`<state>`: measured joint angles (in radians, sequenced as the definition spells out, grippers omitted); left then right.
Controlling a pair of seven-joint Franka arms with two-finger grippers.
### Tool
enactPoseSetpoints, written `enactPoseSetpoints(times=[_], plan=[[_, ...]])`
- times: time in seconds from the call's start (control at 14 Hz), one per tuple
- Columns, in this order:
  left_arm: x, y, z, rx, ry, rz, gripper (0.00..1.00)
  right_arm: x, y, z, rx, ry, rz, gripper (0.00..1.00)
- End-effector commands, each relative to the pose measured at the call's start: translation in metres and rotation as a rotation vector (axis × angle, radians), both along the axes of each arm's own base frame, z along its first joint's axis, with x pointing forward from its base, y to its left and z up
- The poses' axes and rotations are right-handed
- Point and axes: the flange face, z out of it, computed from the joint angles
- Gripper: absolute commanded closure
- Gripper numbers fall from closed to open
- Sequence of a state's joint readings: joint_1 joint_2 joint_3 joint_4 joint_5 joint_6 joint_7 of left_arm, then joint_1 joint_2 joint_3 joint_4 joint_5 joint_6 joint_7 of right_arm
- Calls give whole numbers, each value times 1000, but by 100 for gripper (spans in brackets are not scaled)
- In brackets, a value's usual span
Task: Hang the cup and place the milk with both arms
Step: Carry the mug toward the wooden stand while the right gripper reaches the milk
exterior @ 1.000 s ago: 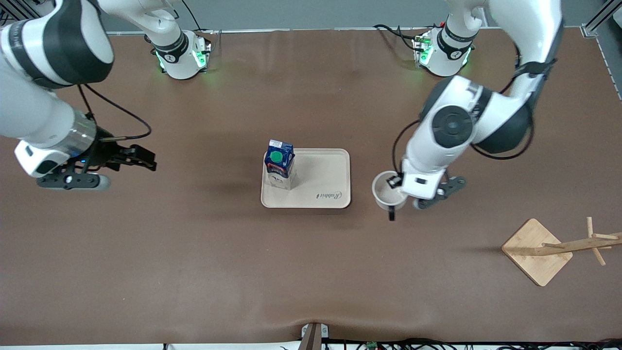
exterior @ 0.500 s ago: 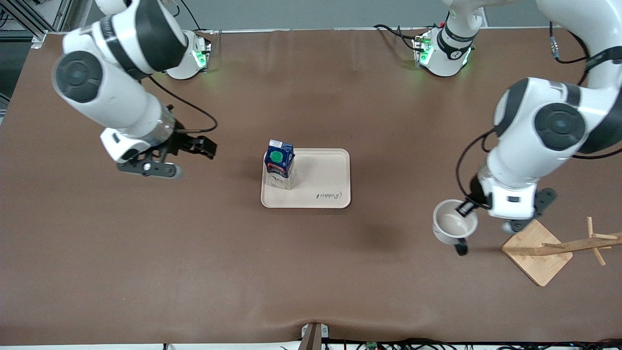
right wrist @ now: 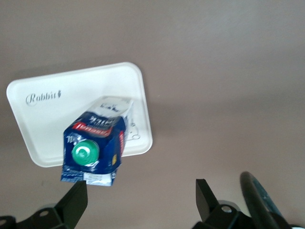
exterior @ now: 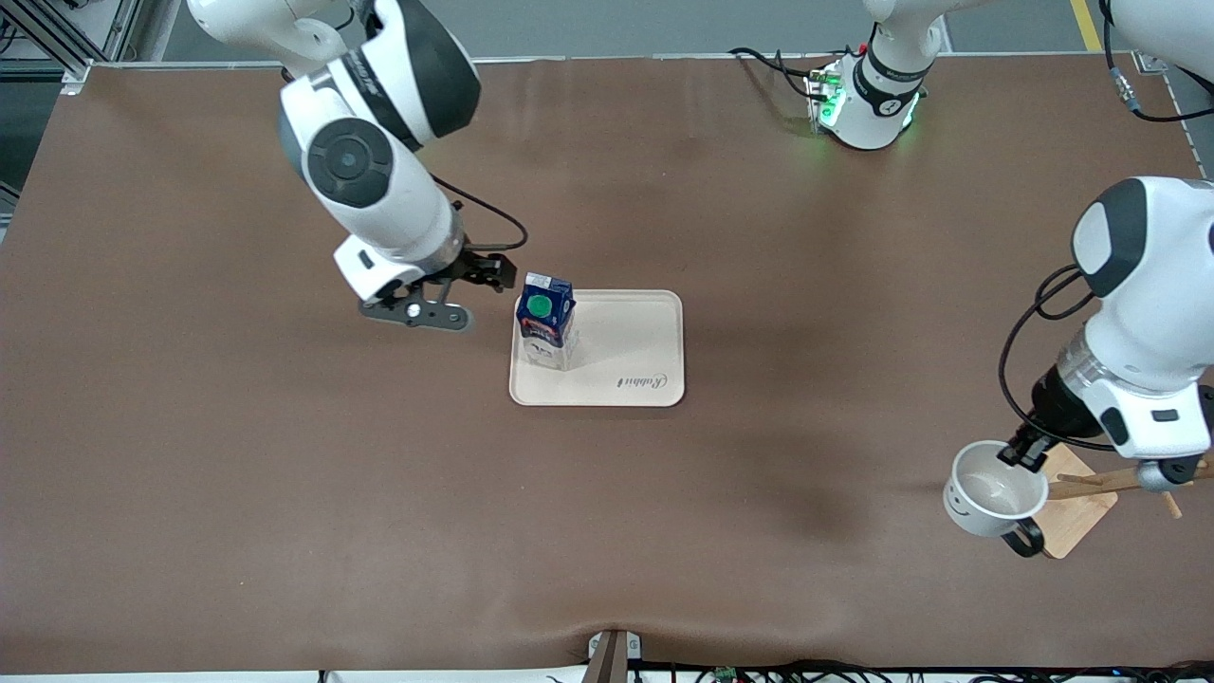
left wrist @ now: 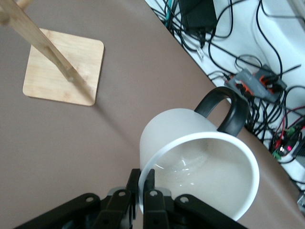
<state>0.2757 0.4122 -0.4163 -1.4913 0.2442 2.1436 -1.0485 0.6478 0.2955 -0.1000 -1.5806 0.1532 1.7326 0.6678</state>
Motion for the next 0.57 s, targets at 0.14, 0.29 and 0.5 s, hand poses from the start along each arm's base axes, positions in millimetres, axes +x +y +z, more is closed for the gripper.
enactPoseSetpoints(times=[0.14,0.29,0.5], plan=[[11,38,3,-22,-62,65,100,-4,33,-27,24,35,-51,0],[13,47,4,-27,-96,76,100,-6,40,-41,3,47,-73,0],[9,54,9,-19,-96,85,100,1,48,-51,22,14,-81,0]])
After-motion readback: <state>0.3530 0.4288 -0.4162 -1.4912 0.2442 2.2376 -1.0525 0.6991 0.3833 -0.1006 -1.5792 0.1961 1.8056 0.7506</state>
